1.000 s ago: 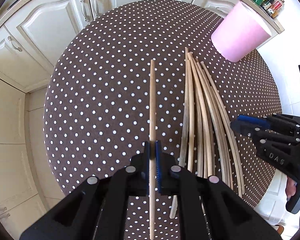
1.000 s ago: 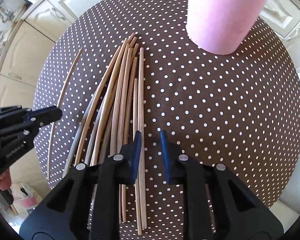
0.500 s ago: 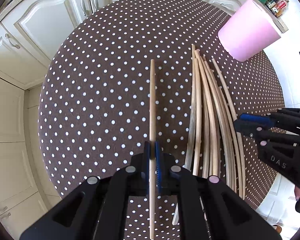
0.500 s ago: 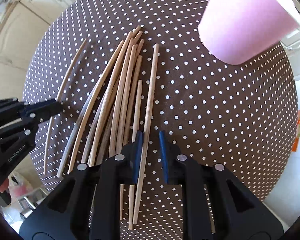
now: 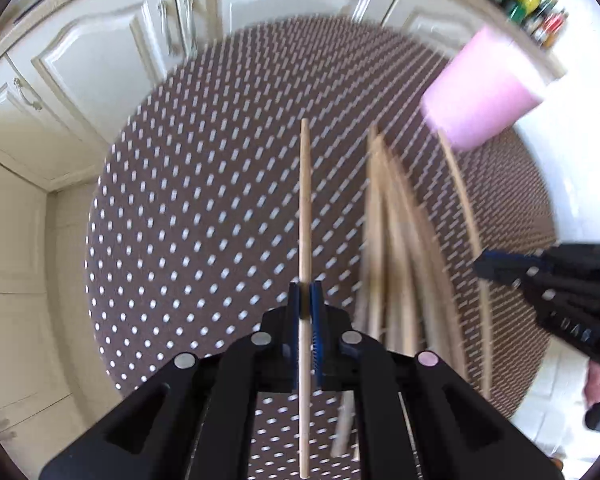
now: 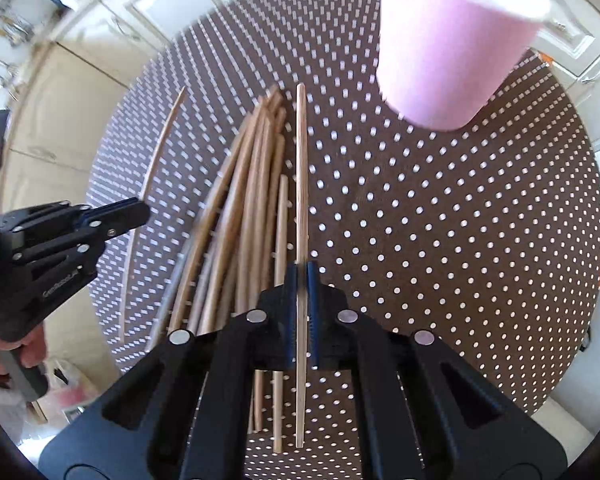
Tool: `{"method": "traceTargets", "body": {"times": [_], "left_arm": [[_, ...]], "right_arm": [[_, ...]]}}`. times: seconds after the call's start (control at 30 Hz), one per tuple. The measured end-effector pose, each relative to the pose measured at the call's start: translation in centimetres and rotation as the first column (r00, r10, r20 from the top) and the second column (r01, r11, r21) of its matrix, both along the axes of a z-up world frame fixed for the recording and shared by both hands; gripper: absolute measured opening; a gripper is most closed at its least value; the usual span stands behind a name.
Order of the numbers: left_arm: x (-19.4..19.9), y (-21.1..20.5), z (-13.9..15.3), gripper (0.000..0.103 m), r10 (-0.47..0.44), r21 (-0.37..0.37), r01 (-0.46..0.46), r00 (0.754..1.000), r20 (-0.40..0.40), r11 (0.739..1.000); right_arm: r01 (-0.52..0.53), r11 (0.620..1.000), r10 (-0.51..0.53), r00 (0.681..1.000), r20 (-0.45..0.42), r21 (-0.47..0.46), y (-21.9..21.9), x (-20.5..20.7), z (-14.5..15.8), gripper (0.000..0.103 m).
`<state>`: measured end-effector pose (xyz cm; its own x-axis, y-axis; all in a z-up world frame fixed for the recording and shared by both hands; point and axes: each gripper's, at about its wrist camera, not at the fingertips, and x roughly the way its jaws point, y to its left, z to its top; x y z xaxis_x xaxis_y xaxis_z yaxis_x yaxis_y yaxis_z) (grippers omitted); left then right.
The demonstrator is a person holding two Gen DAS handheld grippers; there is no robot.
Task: Organize utensils
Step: 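Lift both held chopsticks upright and carry them over the pink cup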
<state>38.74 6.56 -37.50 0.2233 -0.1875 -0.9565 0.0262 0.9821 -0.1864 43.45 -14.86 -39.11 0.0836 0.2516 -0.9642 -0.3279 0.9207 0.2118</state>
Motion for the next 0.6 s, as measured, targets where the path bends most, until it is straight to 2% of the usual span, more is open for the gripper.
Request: {"method": "traceTargets", "body": {"times": [0.17,0.3,0.4,0.6], "left_arm": [[1.6,-2.3,3.9,0.006,-0.036,-0.031,0.041,0.988,0.148,0.999],[3.3,-5.0,7.4,0.006,-0.054,-0.054,0.071,0.962,0.268,0.996],[4.4,-6.8,10.2,0.006,-0.067,-0.076,0.101,0.932,0.356,0.992],[7.2,-10.3,14.8,0.006,-0.074,-0.118,0.150,0.870,0.487,0.982]], "right_arm": [[0.047,0.995,-0.056,0.992,0.109,0.085,-1.7,0.0,3.5,0.006],[0.095,0.981,-0.128,0.971,0.203,0.167,-3.9,0.4,6.9,0.006],[0.124,0.964,-0.190,0.941,0.279,0.237,-5.5,1.0,9.5,0.006],[0.158,0.926,-0.306,0.847,0.434,0.344,-7.9,2.6,16.4,0.006]]}}
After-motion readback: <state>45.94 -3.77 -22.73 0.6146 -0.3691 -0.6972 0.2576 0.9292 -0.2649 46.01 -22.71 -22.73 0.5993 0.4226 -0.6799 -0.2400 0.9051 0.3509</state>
